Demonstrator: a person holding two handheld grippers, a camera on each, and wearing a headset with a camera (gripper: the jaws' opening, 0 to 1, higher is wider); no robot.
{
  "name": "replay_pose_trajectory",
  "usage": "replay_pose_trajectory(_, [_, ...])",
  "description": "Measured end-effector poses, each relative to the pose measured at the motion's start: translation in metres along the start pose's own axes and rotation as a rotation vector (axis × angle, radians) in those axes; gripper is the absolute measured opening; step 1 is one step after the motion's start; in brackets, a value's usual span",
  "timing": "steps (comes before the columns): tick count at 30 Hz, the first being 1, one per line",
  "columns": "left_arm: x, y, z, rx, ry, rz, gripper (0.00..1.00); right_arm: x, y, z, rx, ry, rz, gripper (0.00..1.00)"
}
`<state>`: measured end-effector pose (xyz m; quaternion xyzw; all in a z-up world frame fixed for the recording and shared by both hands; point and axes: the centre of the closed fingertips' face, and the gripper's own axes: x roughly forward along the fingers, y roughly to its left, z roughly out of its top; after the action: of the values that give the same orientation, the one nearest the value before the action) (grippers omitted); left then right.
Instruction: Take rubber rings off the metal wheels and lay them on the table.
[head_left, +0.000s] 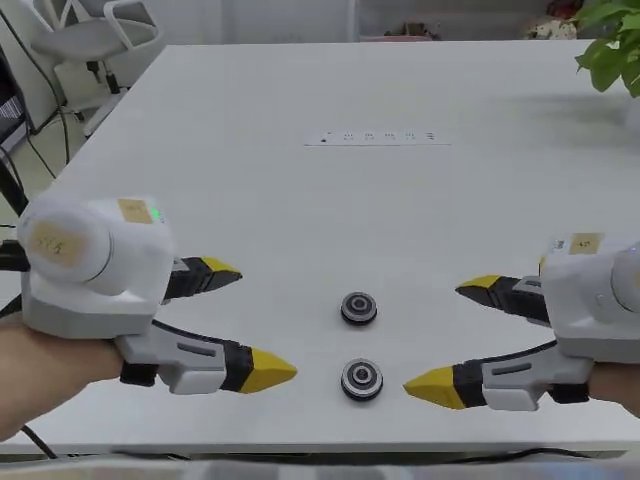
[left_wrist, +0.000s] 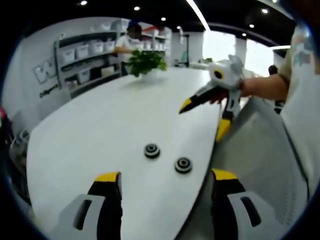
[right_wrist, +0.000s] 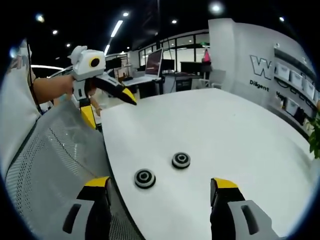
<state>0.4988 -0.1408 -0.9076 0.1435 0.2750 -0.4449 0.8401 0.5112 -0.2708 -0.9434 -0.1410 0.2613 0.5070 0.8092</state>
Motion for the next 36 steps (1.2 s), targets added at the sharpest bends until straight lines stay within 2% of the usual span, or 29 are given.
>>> replay_pose_trajectory(7, [0.015, -0.009, -0.004, 0.029, 0.029, -0.048, 0.69, 0.012, 0.003, -0.004, -0.028, 0.018, 0.042, 0.78])
replay_pose_trajectory(12, [0.023, -0.011, -0.001, 0.026, 0.027, -0.071, 0.66, 0.021, 0.003, -0.009, -0.054, 0.038, 0.070, 0.76])
replay_pose_trajectory(17, [0.029, -0.012, -0.003, 0.042, 0.039, -0.093, 0.63, 0.028, 0.005, -0.014, -0.086, 0.061, 0.095, 0.73])
replay_pose_trajectory(22, [0.034, -0.014, -0.004, 0.048, 0.045, -0.114, 0.58, 0.032, 0.007, -0.014, -0.105, 0.053, 0.118, 0.72])
replay_pose_trajectory(30, [0.045, -0.019, -0.011, 0.069, 0.077, -0.150, 0.53, 0.039, 0.013, -0.015, -0.159, 0.059, 0.164, 0.67])
replay_pose_trajectory(36, [0.054, -0.022, -0.014, 0.081, 0.103, -0.172, 0.51, 0.044, 0.016, -0.018, -0.154, 0.064, 0.194, 0.62])
